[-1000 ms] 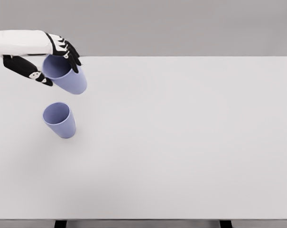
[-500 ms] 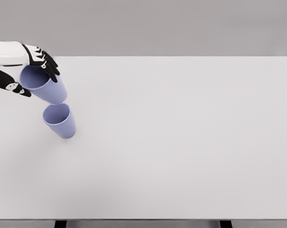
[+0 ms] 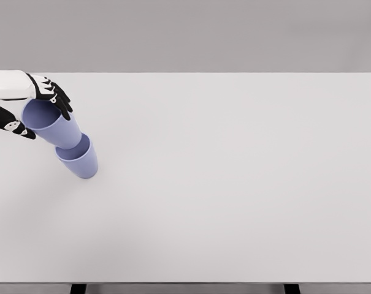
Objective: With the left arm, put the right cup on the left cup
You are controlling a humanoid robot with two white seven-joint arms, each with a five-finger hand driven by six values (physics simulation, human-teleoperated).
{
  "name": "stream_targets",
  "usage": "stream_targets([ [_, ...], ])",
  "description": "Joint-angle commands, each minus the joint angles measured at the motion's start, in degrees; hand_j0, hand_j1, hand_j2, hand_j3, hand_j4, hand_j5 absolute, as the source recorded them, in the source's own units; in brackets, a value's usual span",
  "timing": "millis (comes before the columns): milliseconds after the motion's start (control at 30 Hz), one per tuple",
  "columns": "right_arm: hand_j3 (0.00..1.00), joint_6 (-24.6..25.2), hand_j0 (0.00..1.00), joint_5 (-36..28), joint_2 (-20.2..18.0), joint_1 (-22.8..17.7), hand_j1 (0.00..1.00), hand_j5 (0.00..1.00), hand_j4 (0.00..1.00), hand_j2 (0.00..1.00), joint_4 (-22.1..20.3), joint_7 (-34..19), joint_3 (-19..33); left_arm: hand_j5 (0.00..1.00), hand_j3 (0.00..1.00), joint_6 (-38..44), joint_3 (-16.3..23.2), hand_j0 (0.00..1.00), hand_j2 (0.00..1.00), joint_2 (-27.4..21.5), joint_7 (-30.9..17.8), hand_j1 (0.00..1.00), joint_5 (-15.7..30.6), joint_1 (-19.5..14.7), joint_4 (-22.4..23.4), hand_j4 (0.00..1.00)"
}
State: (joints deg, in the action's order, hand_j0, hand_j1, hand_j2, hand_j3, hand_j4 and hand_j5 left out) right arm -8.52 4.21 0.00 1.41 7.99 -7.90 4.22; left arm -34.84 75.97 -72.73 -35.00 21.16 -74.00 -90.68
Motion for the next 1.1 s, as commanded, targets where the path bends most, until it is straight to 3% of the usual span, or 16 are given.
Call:
stream_targets([
  [0,1.0,0.0,1.0,0.01,0.0,0.0,1.0,1.0,1.0,1.0,0.0,-0.01,0.0,0.65,0.65,0.48,-0.12,0.65,0.65,0.21,0.0,0.65,0.37,0.0,0.07,0.65],
  [1067,1.0,0.0,1.0,0.01,0.0,0.0,1.0,1.0,1.0,1.0,0.0,-0.01,0.0,0.65,0.65,0.48,-0.38,0.65,0.65,2.68,0.0,0.65,-0.94,3.08,2.97,0.65],
])
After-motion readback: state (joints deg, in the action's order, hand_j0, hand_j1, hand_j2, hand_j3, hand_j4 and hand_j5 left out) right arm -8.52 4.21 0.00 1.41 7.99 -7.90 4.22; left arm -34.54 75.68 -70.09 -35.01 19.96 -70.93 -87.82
